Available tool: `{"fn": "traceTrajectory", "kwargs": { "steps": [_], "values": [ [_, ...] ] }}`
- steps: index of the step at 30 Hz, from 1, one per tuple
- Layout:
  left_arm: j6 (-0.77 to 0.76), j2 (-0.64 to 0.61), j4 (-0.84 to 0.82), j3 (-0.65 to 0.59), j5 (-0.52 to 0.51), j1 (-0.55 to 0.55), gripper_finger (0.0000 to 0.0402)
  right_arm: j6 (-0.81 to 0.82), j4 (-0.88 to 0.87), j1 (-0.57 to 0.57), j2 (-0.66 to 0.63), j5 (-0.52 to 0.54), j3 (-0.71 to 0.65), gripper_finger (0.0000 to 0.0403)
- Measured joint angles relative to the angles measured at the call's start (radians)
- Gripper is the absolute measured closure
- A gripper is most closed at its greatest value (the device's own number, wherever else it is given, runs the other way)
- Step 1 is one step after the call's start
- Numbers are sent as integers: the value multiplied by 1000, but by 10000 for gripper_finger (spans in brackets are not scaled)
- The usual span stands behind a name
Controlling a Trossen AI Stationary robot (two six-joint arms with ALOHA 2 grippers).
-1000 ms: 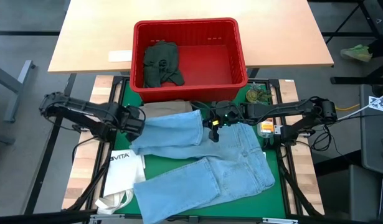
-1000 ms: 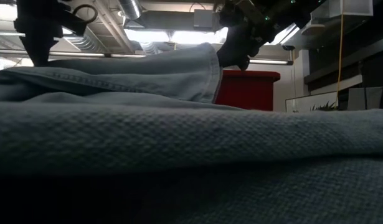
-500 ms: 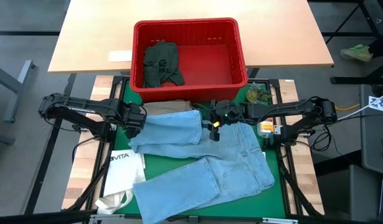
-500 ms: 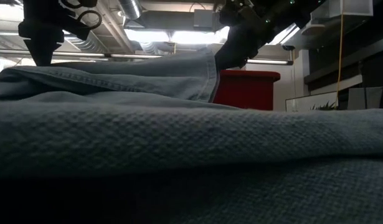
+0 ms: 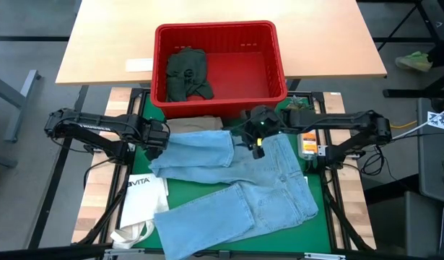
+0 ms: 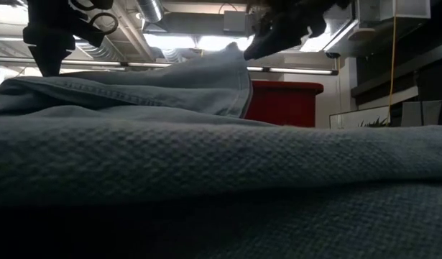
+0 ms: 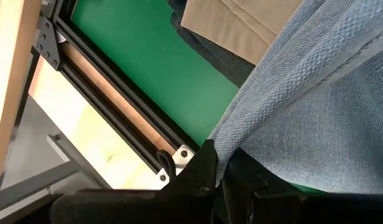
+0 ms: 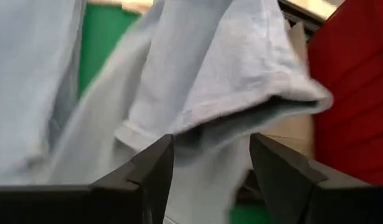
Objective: Fold Laundry from Bin
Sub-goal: Fold the light blue pants
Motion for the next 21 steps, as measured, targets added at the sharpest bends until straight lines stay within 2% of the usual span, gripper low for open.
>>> {"fn": "traceTrajectory", "kwargs": {
  "steps": [3,5,10,12,14,21],
  "values": [
    [0,0,2,0,0,0,393,-128,-166,0,0,84,98,192],
    [-1,0,3,0,0,0,393,-142,-241,0,0,128,151,191],
    [-1,0,8,0,1,0,393,-146,-285,58,0,84,162,191],
    [-2,0,8,0,1,0,393,-170,-272,110,7,86,144,191],
    [-2,0,9,0,1,0,393,-203,-235,162,14,130,115,191],
    [-3,0,14,0,2,0,393,-347,39,312,62,379,-44,191]
  ]
}}
